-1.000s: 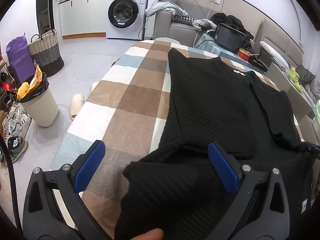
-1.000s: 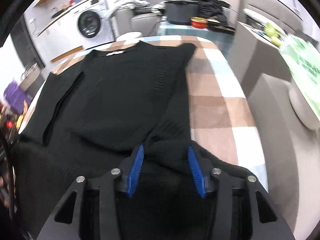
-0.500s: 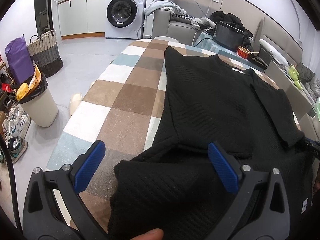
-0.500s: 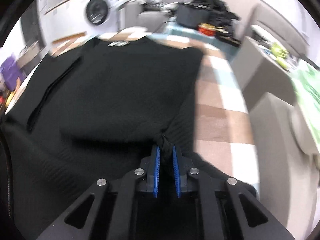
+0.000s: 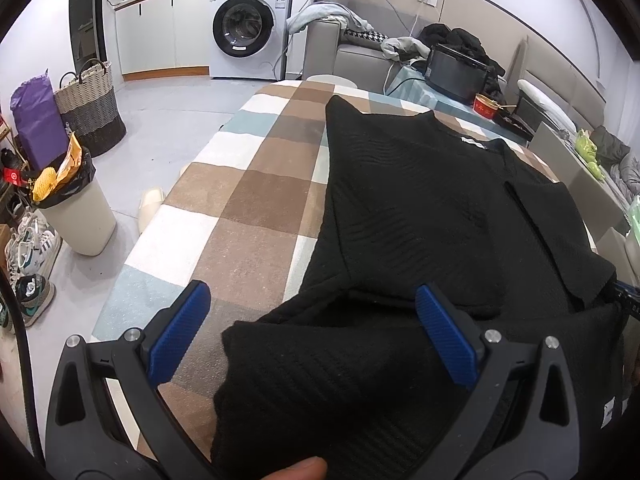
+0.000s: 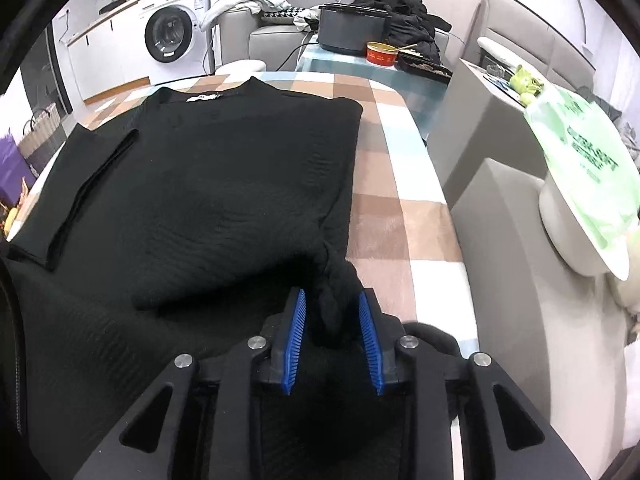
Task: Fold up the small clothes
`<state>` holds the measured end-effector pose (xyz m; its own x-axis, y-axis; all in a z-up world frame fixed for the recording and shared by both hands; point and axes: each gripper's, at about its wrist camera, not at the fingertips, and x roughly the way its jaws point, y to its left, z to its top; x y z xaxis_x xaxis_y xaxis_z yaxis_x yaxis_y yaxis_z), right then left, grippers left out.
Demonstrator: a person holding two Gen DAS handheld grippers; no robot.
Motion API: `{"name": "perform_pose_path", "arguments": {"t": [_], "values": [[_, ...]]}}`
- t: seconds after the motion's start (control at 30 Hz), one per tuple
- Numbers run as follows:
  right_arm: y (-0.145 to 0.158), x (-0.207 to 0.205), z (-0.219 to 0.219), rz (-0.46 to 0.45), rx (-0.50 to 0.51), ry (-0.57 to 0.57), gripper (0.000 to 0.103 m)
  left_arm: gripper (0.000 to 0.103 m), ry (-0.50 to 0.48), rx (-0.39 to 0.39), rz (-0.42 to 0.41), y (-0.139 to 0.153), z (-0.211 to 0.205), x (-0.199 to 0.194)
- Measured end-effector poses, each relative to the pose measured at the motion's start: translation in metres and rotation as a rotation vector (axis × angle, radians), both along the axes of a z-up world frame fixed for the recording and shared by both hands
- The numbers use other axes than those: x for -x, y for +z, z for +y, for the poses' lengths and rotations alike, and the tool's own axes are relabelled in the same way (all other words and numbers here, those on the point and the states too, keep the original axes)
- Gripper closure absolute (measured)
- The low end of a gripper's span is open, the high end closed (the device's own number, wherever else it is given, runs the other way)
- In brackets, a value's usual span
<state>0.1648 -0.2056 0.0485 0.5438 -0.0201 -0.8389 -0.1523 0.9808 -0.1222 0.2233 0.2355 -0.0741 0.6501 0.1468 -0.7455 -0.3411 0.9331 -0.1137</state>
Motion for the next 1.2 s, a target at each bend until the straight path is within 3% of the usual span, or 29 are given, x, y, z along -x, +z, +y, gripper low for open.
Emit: {"name": "perform_pose_path", "arguments": {"t": [0.23, 0.37, 0.57, 0.63, 0.7, 0.97, 1.1, 1.2], "values": [[-0.003, -0.007, 0.015, -0.007, 0.005, 0.039, 0.074, 0.001, 0.005, -0.006, 0.005, 0.001, 0.0, 0.0], [-0.009, -0.009, 0.011, 0.043, 0.011, 0.053, 0.073, 0.001, 0.003, 0.014, 0.015, 0.0, 0.002, 0.004], [0.008, 0.018, -0.006, 0.014, -0.073, 0.016, 0.052, 0.001, 0.008, 0.012, 0.0, 0.013, 0.002, 0.03], [0.016, 0.031, -0.01, -0.003, -0.092, 0.017, 0.04, 0.001, 0.008, 0.012, -0.01, 0.018, 0.0, 0.044], [0.026, 0.047, -0.014, -0.025, -0.129, 0.0, 0.018, 0.001, -0.001, 0.044, -0.023, 0.024, -0.002, 0.062], [0.06, 0.113, -0.035, -0.149, -0.277, -0.019, 0.005, 0.001, -0.048, 0.051, -0.085, 0.047, -0.023, 0.137], [0.06, 0.147, -0.045, -0.16, -0.33, 0.008, 0.005, 0.001, -0.031, -0.003, -0.084, 0.041, -0.028, 0.173], [0.052, 0.169, -0.054, -0.151, -0.345, 0.01, 0.005, 0.001, -0.024, 0.003, -0.068, 0.028, -0.03, 0.194]]}}
